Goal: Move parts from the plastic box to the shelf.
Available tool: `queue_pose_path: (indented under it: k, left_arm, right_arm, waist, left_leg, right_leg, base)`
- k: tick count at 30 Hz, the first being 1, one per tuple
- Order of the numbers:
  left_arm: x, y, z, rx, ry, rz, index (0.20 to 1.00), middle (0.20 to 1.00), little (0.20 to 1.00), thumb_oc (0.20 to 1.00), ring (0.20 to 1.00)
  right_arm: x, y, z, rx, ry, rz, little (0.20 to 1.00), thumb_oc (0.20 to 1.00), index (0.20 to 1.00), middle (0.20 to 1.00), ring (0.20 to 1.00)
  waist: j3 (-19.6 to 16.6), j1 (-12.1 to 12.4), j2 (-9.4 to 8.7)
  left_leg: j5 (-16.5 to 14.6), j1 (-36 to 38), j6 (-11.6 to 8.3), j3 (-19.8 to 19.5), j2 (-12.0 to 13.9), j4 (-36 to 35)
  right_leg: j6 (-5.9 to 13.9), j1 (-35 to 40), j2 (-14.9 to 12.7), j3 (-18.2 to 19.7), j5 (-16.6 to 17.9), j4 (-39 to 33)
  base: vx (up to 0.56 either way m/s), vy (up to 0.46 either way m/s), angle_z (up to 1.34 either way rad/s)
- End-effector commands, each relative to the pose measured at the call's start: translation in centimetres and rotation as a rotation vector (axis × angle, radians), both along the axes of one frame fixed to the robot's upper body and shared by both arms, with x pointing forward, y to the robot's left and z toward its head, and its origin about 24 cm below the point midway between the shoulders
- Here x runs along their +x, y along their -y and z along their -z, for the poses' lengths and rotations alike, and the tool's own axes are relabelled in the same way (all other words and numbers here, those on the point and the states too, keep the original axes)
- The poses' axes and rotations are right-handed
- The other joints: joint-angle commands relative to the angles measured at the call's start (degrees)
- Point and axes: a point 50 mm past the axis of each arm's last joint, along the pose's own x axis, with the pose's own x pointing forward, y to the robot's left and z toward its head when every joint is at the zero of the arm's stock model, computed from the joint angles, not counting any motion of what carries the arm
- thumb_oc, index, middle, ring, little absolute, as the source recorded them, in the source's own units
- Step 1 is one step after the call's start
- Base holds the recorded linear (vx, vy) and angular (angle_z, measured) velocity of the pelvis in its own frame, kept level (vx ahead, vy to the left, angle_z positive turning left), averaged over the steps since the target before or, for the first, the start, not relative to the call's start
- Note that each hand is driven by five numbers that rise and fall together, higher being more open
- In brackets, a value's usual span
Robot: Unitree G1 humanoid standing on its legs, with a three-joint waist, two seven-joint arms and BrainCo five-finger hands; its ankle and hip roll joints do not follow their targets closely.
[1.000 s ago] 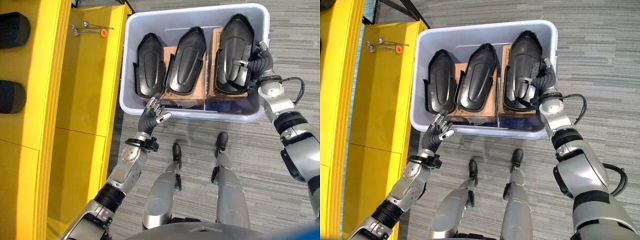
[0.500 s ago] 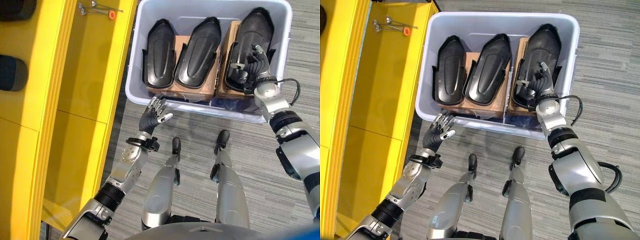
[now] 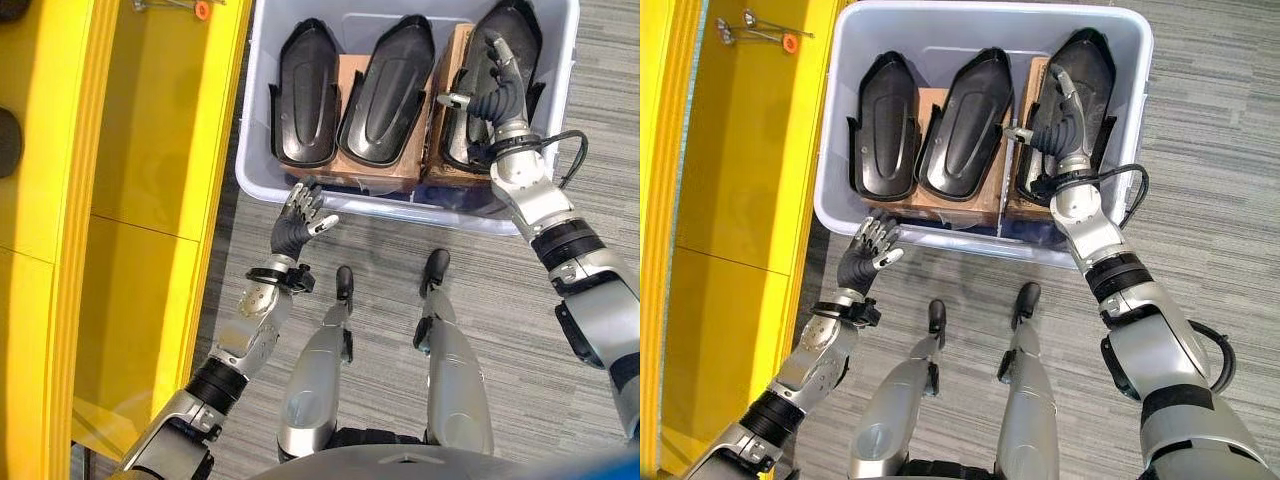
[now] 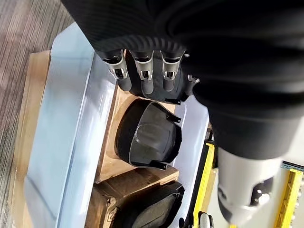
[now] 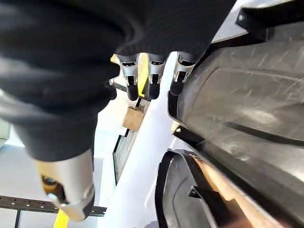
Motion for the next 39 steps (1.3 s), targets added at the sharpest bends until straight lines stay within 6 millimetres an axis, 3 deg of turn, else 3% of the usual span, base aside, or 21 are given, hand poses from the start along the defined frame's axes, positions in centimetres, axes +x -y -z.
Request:
queue_pose_path:
  k: [1,3,8,14,21,24,27,28,32,34,39]
  left_arm:
    - [-1.0,-0.8,-1.7,-0.03,0.106,-0.015,1.0,1.0,1.0,1.0,1.0]
    - [-1.1,-1.0,-1.7,-0.027,0.108,-0.019,1.0,1.0,1.0,1.0,1.0]
    - [-1.4,-1.2,-1.5,-0.02,0.108,-0.011,1.0,1.0,1.0,1.0,1.0]
    - [-1.4,-0.9,-1.4,-0.016,0.106,0.004,1.0,1.0,1.0,1.0,1.0]
    - [-1.1,-0.3,-1.3,-0.012,0.1,0.02,1.0,1.0,1.0,1.0,1.0]
    - [-1.0,-0.3,-1.4,-0.013,0.1,0.017,1.0,1.0,1.0,1.0,1.0]
    - [-0.8,-0.9,-1.2,-0.014,0.089,-0.022,1.0,1.0,1.0,1.0,1.0]
    - [-0.8,-0.9,-1.2,-0.014,0.089,-0.022,1.0,1.0,1.0,1.0,1.0]
    - [-0.8,-1.7,-1.0,-0.016,0.08,-0.064,1.0,1.0,1.0,1.0,1.0]
    - [-0.9,-1.8,-1.0,-0.017,0.08,-0.071,1.0,1.0,1.0,1.0,1.0]
    - [-1.2,-2.6,-1.0,-0.019,0.078,-0.114,1.0,1.0,1.0,1.0,1.0]
  right_arm:
    - [0.1,-1.2,-1.2,-0.14,0.047,-0.04,1.0,1.0,1.0,1.0,1.0]
    - [0.3,-1.7,0.2,-0.25,-0.017,-0.062,1.0,1.0,1.0,1.0,1.0]
    - [0.8,-1.2,3.0,-0.341,-0.148,-0.047,1.0,1.0,1.0,1.0,1.0]
    - [1.3,0.0,5.4,-0.296,-0.276,-0.004,1.0,1.0,1.0,1.0,1.0]
    - [1.5,0.3,6.6,-0.201,-0.344,0.009,1.0,1.0,1.0,1.0,1.0]
    - [1.4,-0.7,6.7,-0.187,-0.339,-0.034,1.0,1.0,1.0,1.0,1.0]
    - [0.2,-4.4,6.4,-0.189,-0.272,-0.224,1.0,1.0,1.0,1.0,1.0]
    - [0.2,-4.4,6.5,-0.189,-0.272,-0.224,1.0,1.0,1.0,1.0,1.0]
    - [-2.3,-7.8,6.2,-0.148,-0.204,-0.445,1.0,1.0,1.0,1.0,1.0]
    - [-2.7,-8.1,6.1,-0.133,-0.195,-0.474,1.0,1.0,1.0,1.0,1.0]
    - [-5.9,-10.5,5.7,0.031,-0.143,-0.704,1.0,1.0,1.0,1.0,1.0]
  waist:
    - [-0.68,0.87,-2.29]
    - [-0.64,1.01,-2.32]
    - [-0.07,2.09,-2.19]
    - [0.35,3.24,-1.78]
    - [0.82,4.32,-1.39]
    - [1.01,4.3,-1.4]
    - [1.16,3.4,-2.41]
    - [1.16,3.4,-2.41]
    - [1.16,2.15,-3.42]
    - [1.16,1.94,-3.57]
    - [1.16,1.25,-4.61]
  left_leg:
    - [-1.95,-2.66,-1.97,0.38,2.62,6.53]
    - [-1.89,-2.94,-1.92,-0.14,2.57,6.76]
    - [-1.87,-3.57,-1.89,-1.14,2.52,7.37]
    - [-1.66,-4.38,-1.72,-1.75,2.25,7.53]
    - [-1.53,-5.0,-1.54,-2.06,2.03,7.64]
    - [-1.61,-5.2,-1.48,-2.12,2.02,7.8]
    - [-1.88,-5.33,-1.47,-1.93,2.17,8.09]
    - [-1.88,-5.33,-1.47,-1.94,2.16,8.1]
    - [-2.21,-5.62,-1.45,-1.98,2.2,8.41]
    - [-2.25,-5.63,-1.48,-1.98,2.23,8.46]
    - [-2.59,-5.3,-1.42,-1.8,2.27,8.86]
  right_leg:
    - [7.03,4.06,-5.97,4.82,-6.64,7.06]
    - [7.02,4.19,-6.01,4.55,-6.76,7.15]
    - [6.93,4.38,-6.2,3.88,-7.12,7.73]
    - [6.98,3.92,-6.46,3.47,-7.11,8.17]
    - [7.05,3.59,-6.62,3.02,-7.2,8.51]
    - [7.03,3.59,-6.63,3.14,-7.22,8.52]
    - [6.99,3.38,-6.53,3.24,-7.28,8.61]
    - [6.99,3.38,-6.53,3.24,-7.28,8.62]
    - [6.9,3.22,-6.46,3.3,-7.48,8.78]
    - [6.95,3.29,-6.48,3.28,-7.48,8.73]
    - [7.15,3.84,-6.54,3.14,-7.34,8.71]
  base:
    - [0.0,0.0,0.0]
    - [0.0,0.0,0.0]
    - [0.0,-0.029,0.08]
    - [0.0,-0.003,0.11]
    - [0.01,0.005,0.06]
    - [0.0,0.0,0.0]
    - [0.0,0.0,0.0]
    - [0.0,0.0,0.0]
    - [0.0,0.0,0.0]
    - [0.0,0.0,0.0]
    - [0.0,0.0,0.0]
